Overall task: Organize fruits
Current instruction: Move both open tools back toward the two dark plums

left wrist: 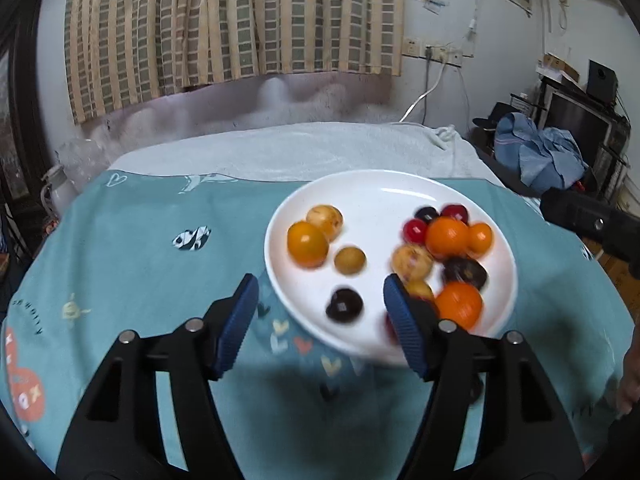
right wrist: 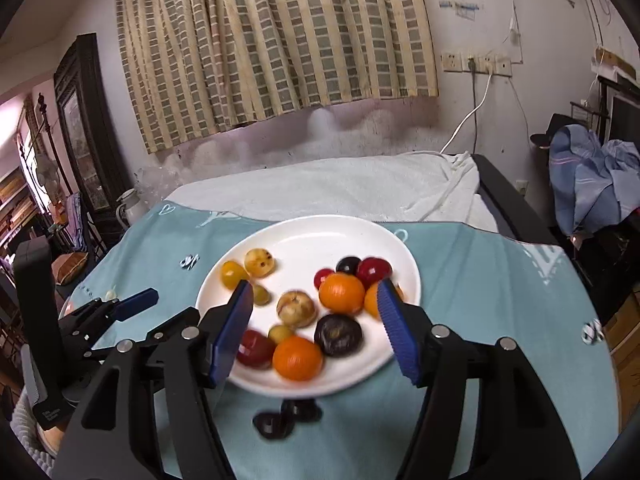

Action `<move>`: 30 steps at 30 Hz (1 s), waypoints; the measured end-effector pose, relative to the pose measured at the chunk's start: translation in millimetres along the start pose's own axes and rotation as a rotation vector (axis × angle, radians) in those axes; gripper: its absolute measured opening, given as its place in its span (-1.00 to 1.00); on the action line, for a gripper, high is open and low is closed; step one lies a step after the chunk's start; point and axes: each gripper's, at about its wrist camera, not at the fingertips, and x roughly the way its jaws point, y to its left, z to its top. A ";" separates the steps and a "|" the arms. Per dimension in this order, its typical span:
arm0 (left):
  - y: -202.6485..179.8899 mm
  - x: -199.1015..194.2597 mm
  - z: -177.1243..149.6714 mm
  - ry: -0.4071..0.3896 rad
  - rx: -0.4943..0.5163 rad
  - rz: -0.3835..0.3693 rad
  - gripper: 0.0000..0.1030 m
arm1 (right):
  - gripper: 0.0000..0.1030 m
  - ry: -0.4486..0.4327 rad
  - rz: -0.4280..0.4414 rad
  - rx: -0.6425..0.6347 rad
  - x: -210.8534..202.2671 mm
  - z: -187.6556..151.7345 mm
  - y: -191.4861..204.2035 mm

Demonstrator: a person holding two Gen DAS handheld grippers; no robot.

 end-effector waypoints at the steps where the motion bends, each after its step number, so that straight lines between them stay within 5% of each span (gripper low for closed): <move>1: -3.1 -7.6 -6.2 0.000 0.009 0.000 0.29 | 0.25 0.006 -0.002 -0.007 -5.7 -5.8 0.8; 9: -27.7 -40.5 -47.3 -0.009 0.069 0.015 0.30 | 0.25 0.042 -0.005 0.049 -30.1 -59.6 -18.9; 30: -85.7 -13.3 -73.7 0.107 0.234 -0.149 0.29 | 0.26 0.052 0.017 0.167 -38.1 -54.4 -40.8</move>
